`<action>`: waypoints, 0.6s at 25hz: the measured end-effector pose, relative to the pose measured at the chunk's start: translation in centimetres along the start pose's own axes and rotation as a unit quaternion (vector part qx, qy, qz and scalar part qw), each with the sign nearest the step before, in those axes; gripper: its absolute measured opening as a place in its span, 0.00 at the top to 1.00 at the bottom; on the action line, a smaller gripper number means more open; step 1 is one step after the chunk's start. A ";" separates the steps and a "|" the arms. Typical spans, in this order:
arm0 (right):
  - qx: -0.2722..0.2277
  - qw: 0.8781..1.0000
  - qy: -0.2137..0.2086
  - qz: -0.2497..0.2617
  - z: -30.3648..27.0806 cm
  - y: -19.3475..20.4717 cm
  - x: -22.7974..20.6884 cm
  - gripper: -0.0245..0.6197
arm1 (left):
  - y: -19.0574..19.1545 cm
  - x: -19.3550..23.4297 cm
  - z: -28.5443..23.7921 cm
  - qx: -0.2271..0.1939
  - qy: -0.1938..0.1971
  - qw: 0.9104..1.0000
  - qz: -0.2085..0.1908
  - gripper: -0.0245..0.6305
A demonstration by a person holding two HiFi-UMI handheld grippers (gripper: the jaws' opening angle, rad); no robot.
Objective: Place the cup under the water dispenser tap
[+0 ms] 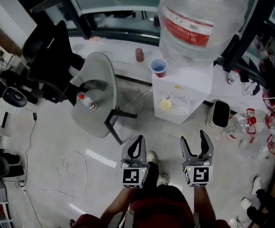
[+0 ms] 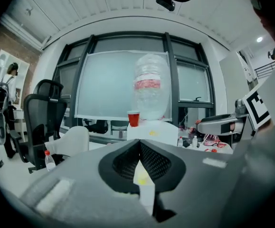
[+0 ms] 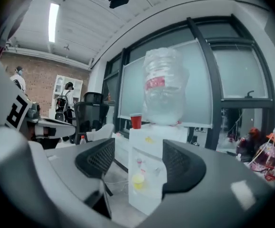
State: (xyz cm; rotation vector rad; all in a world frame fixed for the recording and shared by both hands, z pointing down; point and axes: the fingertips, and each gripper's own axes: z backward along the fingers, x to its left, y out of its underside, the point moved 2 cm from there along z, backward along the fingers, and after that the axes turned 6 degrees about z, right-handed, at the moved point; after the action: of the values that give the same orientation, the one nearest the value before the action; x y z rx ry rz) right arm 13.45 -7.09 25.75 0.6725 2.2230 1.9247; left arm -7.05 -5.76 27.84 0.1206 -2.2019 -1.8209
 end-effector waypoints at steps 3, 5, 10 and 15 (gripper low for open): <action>-0.031 0.999 -0.012 0.017 2.7 -3.7 -0.5 0.48 | -4.1 -1.6 2.0 -0.030 0.002 0.999 -0.016 0.97; -0.049 0.998 -0.010 0.025 4.7 -5.8 -0.7 0.48 | -6.2 -2.2 3.8 -0.047 -0.004 0.999 -0.027 0.97; -0.081 0.996 0.004 0.044 8.4 -11.3 -1.6 0.49 | -10.8 -4.0 6.5 -0.080 0.007 0.995 -0.054 0.97; -0.110 0.992 0.010 0.055 10.2 -13.9 -1.7 0.50 | -14.3 -5.0 8.6 -0.117 0.005 0.991 -0.069 0.97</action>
State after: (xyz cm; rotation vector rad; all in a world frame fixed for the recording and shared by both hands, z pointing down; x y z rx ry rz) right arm 15.36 0.26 10.18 0.7573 1.9829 2.1956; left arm -6.18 0.77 11.70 0.2386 -1.9989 -2.1326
